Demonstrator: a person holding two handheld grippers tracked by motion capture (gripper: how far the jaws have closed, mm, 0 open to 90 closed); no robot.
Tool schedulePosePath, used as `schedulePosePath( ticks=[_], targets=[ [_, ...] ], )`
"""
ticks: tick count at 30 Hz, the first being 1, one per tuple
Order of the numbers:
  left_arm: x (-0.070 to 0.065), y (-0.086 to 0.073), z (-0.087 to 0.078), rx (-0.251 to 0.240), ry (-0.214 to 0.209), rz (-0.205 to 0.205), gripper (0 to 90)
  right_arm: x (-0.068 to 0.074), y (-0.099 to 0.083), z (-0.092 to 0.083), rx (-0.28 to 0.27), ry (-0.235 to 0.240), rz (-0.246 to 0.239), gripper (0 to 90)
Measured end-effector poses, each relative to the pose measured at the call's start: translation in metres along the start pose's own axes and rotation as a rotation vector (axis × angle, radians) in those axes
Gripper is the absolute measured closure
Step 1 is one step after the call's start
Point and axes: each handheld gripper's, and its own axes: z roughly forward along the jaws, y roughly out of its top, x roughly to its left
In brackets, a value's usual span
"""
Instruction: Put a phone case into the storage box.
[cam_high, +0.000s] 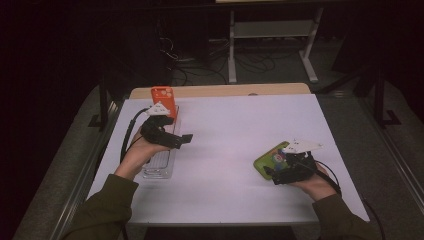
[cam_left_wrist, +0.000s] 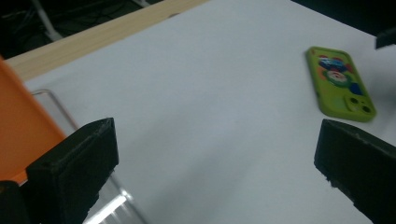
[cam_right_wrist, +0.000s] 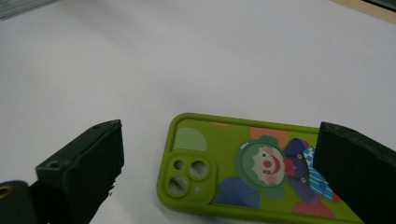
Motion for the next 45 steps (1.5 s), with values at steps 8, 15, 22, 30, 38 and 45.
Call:
schedulePosePath(
  ticks=[8, 15, 22, 30, 38, 45],
  targets=[
    [-0.019, -0.012, 0.011, 0.014, -0.056, 0.028, 0.0, -0.023, 0.007, -0.001, 0.036, -0.029, 0.067, 20.5],
    [-0.031, -0.015, 0.016, 0.023, -0.094, 0.052, 0.0, -0.055, 0.008, 0.006, 0.082, -0.085, 0.116, 50.0],
    [-0.038, -0.018, 0.020, 0.030, -0.113, 0.065, 0.0, -0.080, 0.003, 0.013, 0.138, -0.126, 0.133, 72.2],
    [-0.046, -0.018, 0.024, 0.036, -0.133, 0.081, 0.0, -0.104, -0.010, 0.014, 0.185, -0.160, 0.153, 88.2],
    [-0.047, -0.020, 0.027, 0.048, -0.142, 0.100, 0.0, -0.108, -0.018, 0.020, 0.234, -0.139, 0.138, 88.3],
    [-0.048, -0.022, 0.029, 0.052, -0.147, 0.100, 0.0, -0.101, -0.020, 0.019, 0.248, -0.110, 0.120, 88.4]
  ],
)
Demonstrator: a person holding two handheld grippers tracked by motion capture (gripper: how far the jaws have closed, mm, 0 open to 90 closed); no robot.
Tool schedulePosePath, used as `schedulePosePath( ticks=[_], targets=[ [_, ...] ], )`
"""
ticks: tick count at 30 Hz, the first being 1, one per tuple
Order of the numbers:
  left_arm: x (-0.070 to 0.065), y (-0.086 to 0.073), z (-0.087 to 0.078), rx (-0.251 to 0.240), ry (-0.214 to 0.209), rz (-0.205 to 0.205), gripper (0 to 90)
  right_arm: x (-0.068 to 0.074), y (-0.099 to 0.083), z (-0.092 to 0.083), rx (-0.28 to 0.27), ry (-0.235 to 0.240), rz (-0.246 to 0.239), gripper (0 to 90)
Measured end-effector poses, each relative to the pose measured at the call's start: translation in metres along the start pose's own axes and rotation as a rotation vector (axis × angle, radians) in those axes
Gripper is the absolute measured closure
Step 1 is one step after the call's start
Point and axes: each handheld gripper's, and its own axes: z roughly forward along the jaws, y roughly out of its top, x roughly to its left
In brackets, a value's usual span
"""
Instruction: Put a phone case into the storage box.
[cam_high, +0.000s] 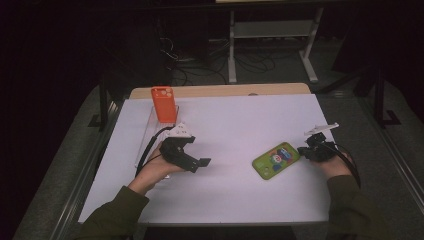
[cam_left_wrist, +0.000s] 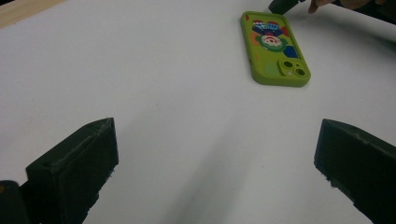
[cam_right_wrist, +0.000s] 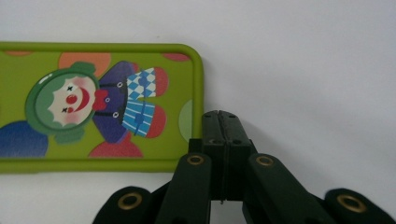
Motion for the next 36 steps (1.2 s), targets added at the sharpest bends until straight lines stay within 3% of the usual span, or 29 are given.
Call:
schedulePosePath(
  ticks=[10, 20, 29, 36],
  targets=[
    [-0.003, 0.000, 0.003, 0.010, -0.018, 0.015, 0.0, 0.025, 0.003, 0.000, 0.006, 0.054, -0.081, 88.4],
    [-0.007, -0.002, 0.007, 0.024, -0.045, 0.043, 0.0, 0.054, 0.012, 0.007, 0.009, 0.127, -0.124, 88.5],
    [-0.009, -0.004, 0.011, 0.031, -0.063, 0.051, 0.0, 0.085, 0.024, 0.018, -0.001, 0.169, -0.222, 88.4],
    [-0.009, -0.004, 0.011, 0.030, -0.067, 0.053, 0.0, 0.105, 0.031, 0.025, -0.006, 0.206, -0.245, 88.5]
  ],
)
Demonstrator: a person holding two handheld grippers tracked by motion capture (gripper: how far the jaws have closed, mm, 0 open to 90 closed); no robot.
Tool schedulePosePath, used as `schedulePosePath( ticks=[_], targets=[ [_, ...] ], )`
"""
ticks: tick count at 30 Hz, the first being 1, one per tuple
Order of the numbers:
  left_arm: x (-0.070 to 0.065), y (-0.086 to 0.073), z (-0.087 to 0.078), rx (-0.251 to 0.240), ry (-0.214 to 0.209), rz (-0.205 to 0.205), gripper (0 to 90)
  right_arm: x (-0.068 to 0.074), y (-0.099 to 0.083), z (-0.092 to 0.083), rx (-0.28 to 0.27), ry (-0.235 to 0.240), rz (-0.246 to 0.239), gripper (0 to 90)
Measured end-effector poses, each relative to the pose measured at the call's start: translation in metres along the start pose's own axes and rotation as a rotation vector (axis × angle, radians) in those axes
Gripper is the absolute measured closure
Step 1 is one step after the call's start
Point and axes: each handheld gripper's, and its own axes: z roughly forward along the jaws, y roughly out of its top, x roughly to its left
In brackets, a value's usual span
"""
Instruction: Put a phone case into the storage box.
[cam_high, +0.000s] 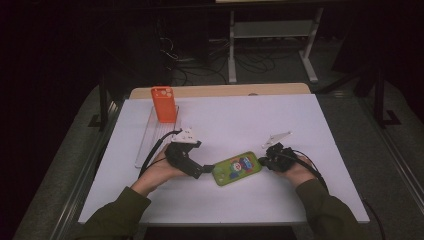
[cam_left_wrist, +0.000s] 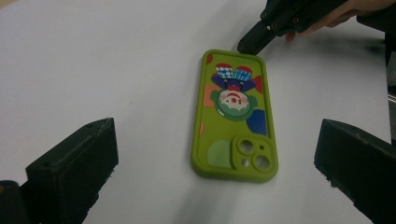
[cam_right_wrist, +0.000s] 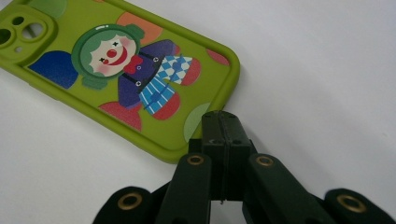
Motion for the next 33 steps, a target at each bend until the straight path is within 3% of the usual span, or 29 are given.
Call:
schedulePosePath(
  ticks=[4, 6, 13, 18, 21, 23, 26, 33],
  targets=[
    [0.000, 0.000, 0.001, 0.001, 0.000, 0.002, 0.0, 0.002, 0.002, 0.000, -0.005, -0.003, -0.012, 88.4],
    [0.000, 0.000, 0.000, 0.002, 0.000, 0.003, 0.0, 0.002, 0.001, -0.004, -0.020, -0.011, 0.009, 85.5],
    [0.000, 0.000, 0.001, 0.001, -0.004, 0.001, 0.0, 0.009, -0.007, -0.030, -0.129, -0.035, 0.067, 52.9],
    [0.000, -0.001, 0.003, 0.003, -0.007, 0.010, 0.0, 0.017, -0.021, -0.042, -0.159, -0.002, 0.117, 34.4],
    [0.000, -0.002, 0.004, 0.008, -0.014, 0.009, 0.0, 0.025, -0.029, -0.046, -0.210, -0.006, 0.108, 22.4],
    [-0.001, -0.002, 0.005, 0.009, -0.020, 0.012, 0.0, 0.029, -0.034, -0.045, -0.242, -0.035, 0.092, 13.5],
    [0.000, -0.002, 0.005, 0.004, -0.024, 0.012, 0.0, 0.034, -0.040, -0.042, -0.232, -0.032, 0.073, 3.6],
    [0.001, 0.004, 0.012, -0.020, -0.025, -0.009, 0.0, 0.036, -0.039, -0.040, -0.235, -0.025, 0.069, 0.9]
  ],
)
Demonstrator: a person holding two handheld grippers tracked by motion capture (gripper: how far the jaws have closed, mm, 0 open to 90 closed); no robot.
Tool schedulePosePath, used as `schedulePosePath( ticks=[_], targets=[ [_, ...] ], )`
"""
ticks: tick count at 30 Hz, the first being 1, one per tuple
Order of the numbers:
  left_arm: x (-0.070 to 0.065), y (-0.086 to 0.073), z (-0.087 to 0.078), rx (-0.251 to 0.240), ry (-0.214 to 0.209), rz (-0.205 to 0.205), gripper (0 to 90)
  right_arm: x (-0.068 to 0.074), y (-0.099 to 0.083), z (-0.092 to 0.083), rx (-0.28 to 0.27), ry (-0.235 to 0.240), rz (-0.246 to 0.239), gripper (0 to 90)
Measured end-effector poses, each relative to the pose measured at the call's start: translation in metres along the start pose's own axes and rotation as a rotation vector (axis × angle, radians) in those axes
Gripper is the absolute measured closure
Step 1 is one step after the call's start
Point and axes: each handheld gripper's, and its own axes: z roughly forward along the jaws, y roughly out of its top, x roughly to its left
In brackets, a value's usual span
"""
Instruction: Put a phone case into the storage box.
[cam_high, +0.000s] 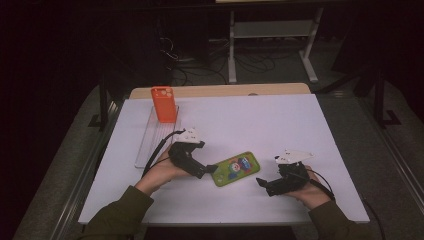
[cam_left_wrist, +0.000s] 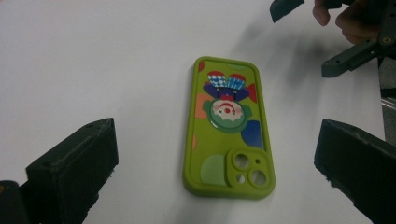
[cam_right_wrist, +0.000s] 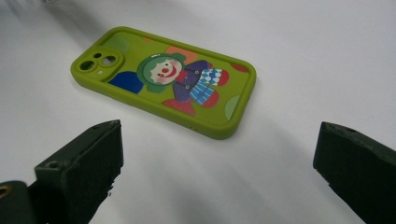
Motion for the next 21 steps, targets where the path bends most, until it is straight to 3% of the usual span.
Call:
schedulePosePath(
  ticks=[2, 5, 12, 15, 16, 21],
  targets=[
    [0.000, 0.003, 0.006, 0.008, -0.005, -0.004, 0.0, 0.000, 0.000, -0.001, -0.005, -0.001, -0.001, 0.9],
    [-0.002, 0.007, 0.017, 0.045, -0.015, 0.030, 0.0, -0.001, 0.000, -0.002, -0.009, -0.005, 0.000, 0.9],
    [-0.012, 0.014, 0.046, 0.167, -0.042, 0.068, 0.0, -0.003, 0.001, -0.003, -0.015, -0.009, -0.003, 0.9],
    [-0.012, 0.017, 0.056, 0.197, -0.036, 0.093, 0.0, -0.003, 0.001, -0.004, -0.019, -0.011, 0.000, 0.9],
    [-0.013, 0.017, 0.061, 0.198, -0.032, 0.084, 0.0, -0.003, 0.001, -0.004, -0.018, -0.011, 0.007, 0.9],
    [-0.016, 0.014, 0.075, 0.276, -0.022, 0.108, 0.0, -0.004, 0.001, -0.005, -0.022, -0.015, 0.007, 0.9]
  ],
)
